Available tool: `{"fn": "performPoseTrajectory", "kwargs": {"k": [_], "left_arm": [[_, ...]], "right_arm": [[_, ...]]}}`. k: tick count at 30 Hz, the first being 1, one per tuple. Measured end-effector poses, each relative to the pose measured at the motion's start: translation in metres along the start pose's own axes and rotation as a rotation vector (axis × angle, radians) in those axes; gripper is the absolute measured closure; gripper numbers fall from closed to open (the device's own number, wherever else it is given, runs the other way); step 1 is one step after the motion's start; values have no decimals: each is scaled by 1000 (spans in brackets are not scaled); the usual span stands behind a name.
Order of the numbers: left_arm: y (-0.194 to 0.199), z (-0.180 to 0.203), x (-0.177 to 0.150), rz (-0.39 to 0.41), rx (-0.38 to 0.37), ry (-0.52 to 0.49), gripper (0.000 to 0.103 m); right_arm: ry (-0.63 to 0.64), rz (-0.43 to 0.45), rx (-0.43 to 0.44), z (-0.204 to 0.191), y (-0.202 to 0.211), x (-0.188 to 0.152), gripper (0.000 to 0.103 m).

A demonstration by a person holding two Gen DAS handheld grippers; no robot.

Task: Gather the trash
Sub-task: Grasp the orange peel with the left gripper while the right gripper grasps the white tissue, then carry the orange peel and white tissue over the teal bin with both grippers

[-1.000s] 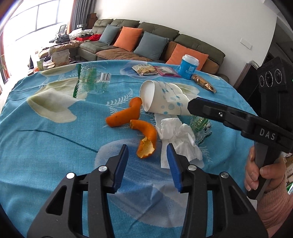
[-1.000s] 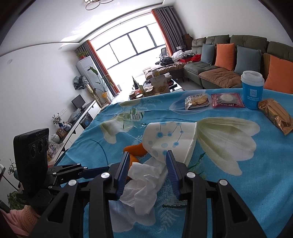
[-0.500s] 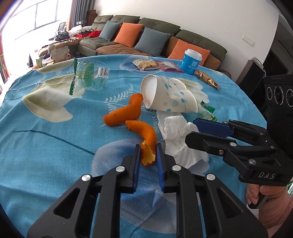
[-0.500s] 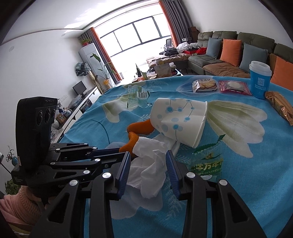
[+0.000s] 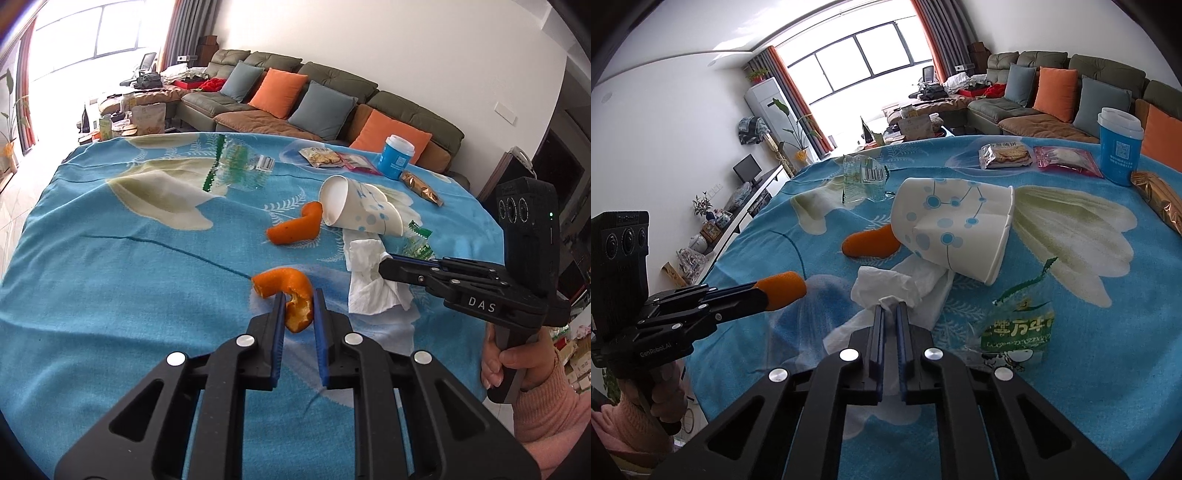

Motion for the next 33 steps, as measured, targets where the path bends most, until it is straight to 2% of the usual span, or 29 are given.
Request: {"fn": "performPoseTrajectory", "kwargs": {"k": [5, 14, 28, 31, 32, 33], "left_arm": [[23, -18, -4, 31, 0, 33, 88], [60, -40, -12, 88, 17, 68, 89], [122, -88, -29, 178, 81, 155, 90], [127, -100, -35, 171, 90, 164, 90], [126, -104, -38, 159, 95, 165, 90], [122, -106, -40, 154, 112, 164, 83]], "right_arm": [[-22, 40, 74, -8, 8, 2, 100], [23, 92, 161, -43, 24, 17, 100], [120, 97, 286, -103, 8, 38, 100], [132, 87, 299, -112, 0, 39, 100], [134, 83, 303, -114, -2, 39, 100], [135, 79, 306, -116, -5, 39, 100]]}}
Point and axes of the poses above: each gripper's, at about its wrist camera, not at the fingertips, and y roughly against the way its jaws point, z to its right, x to its top, the point moved 3 cm from there along -y, roughly the way its jaws point, and after that the axes turned 12 degrees about y, right-handed, at the moved point
